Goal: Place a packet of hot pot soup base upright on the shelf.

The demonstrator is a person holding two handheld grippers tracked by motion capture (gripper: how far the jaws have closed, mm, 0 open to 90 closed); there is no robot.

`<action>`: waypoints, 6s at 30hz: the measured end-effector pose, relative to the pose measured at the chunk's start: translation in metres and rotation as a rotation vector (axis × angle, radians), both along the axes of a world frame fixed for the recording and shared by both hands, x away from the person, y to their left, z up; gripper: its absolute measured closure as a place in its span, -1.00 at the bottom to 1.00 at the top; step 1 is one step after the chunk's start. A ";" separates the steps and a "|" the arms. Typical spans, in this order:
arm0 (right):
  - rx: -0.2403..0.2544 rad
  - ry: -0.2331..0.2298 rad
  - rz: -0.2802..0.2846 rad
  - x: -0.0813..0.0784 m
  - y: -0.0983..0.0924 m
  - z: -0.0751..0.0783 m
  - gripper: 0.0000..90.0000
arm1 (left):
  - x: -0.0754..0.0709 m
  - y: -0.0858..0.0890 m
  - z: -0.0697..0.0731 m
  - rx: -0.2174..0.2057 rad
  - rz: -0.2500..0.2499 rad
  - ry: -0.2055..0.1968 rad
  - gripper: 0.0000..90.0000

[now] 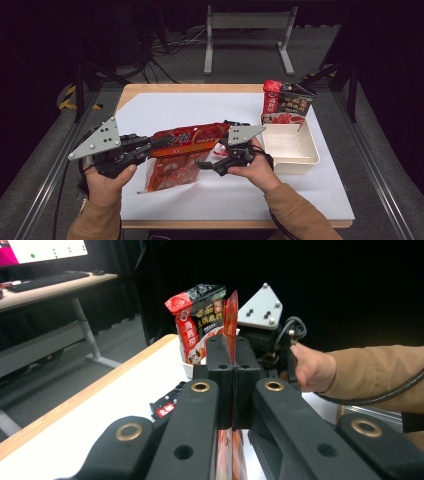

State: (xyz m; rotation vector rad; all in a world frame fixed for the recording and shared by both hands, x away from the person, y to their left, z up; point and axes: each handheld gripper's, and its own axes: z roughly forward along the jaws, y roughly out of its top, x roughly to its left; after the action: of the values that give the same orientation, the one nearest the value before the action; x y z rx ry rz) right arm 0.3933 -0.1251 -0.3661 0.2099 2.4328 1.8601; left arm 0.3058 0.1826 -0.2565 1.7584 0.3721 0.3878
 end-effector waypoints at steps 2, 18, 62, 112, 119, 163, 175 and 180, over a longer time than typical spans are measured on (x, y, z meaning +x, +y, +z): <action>0.007 -0.002 0.013 0.001 0.002 -0.003 -0.47 | -0.001 -0.002 0.000 0.002 -0.005 -0.005 1.00; 0.006 0.026 0.105 -0.001 0.016 -0.015 -0.25 | -0.001 -0.006 -0.001 -0.002 -0.017 -0.002 1.00; -0.189 0.029 -0.073 -0.010 -0.045 0.061 0.56 | 0.024 0.011 -0.020 -0.060 0.119 0.067 -0.12; -0.199 0.030 -0.552 0.011 -0.209 0.112 0.56 | 0.078 0.042 -0.094 0.078 0.309 0.219 -0.41; -0.191 0.030 -0.602 0.011 -0.226 0.112 0.56 | 0.078 0.042 -0.095 0.079 0.307 0.224 -0.42; -0.222 0.110 -0.743 0.015 -0.237 0.067 0.56 | 0.079 0.046 -0.096 0.067 0.305 0.238 -0.43; -0.225 0.146 -0.740 0.016 -0.244 0.047 0.55 | 0.079 0.045 -0.098 0.068 0.303 0.241 -0.43; -0.221 0.151 -0.732 0.018 -0.245 0.045 0.55 | 0.080 0.044 -0.099 0.071 0.305 0.242 -0.43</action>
State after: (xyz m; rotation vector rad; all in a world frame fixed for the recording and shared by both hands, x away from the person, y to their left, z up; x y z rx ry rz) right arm 0.4111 -0.3704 -0.3208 1.0815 2.1717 1.2792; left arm 0.3858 0.2270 -0.3553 1.8265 0.8144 0.4087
